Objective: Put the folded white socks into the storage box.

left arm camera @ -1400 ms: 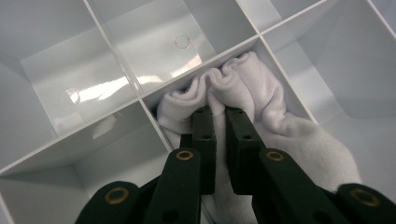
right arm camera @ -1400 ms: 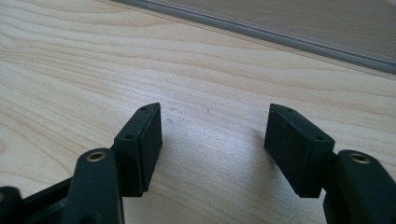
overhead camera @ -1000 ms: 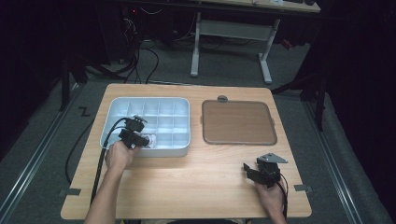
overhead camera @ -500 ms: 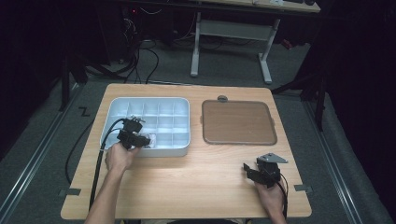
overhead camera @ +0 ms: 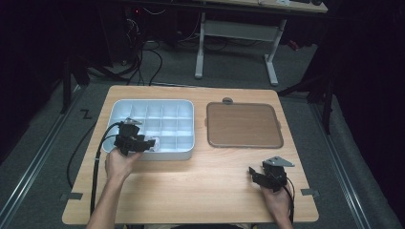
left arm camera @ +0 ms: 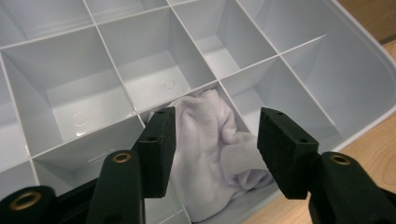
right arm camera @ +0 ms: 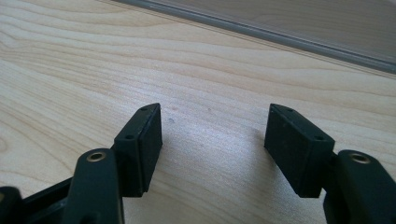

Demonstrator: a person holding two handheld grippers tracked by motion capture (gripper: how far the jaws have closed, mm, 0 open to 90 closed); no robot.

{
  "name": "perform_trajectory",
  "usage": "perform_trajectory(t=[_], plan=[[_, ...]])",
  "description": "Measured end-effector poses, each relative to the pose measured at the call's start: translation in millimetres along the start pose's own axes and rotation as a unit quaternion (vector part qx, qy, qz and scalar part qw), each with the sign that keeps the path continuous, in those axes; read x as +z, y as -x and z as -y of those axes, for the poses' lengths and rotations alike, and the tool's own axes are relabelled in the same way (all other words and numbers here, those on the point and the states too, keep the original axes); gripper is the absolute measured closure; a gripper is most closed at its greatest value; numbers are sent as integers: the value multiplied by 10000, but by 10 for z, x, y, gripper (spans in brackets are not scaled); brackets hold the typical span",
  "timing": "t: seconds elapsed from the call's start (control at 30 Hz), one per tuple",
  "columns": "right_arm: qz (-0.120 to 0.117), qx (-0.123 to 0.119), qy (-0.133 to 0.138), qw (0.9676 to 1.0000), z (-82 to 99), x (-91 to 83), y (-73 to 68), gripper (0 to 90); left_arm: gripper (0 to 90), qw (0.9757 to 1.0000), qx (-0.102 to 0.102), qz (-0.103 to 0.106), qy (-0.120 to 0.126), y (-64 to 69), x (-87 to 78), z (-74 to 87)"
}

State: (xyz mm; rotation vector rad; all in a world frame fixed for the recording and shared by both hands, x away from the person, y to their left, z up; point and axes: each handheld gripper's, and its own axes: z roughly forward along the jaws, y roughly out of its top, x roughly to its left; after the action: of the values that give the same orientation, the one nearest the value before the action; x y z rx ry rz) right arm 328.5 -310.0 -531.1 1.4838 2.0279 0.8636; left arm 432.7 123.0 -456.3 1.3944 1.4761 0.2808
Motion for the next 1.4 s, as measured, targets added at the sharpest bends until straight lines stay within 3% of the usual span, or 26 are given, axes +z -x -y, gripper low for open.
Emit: perform_trajectory(t=[0.33,0.77,1.2,1.4], plan=[[1,-2,0,10000,0,0,0,373,411,9989,125,179,424,129,-214,-5],[7,0,2,10000,0,1,-2,373,391,9964,-7,387,759,119,-468,112],[11,2,3,10000,1,1,-6,373,370,9949,-27,502,876,117,-613,329],[14,-5,5,10000,1,1,-6,373,367,9940,-137,586,913,128,-634,432]])
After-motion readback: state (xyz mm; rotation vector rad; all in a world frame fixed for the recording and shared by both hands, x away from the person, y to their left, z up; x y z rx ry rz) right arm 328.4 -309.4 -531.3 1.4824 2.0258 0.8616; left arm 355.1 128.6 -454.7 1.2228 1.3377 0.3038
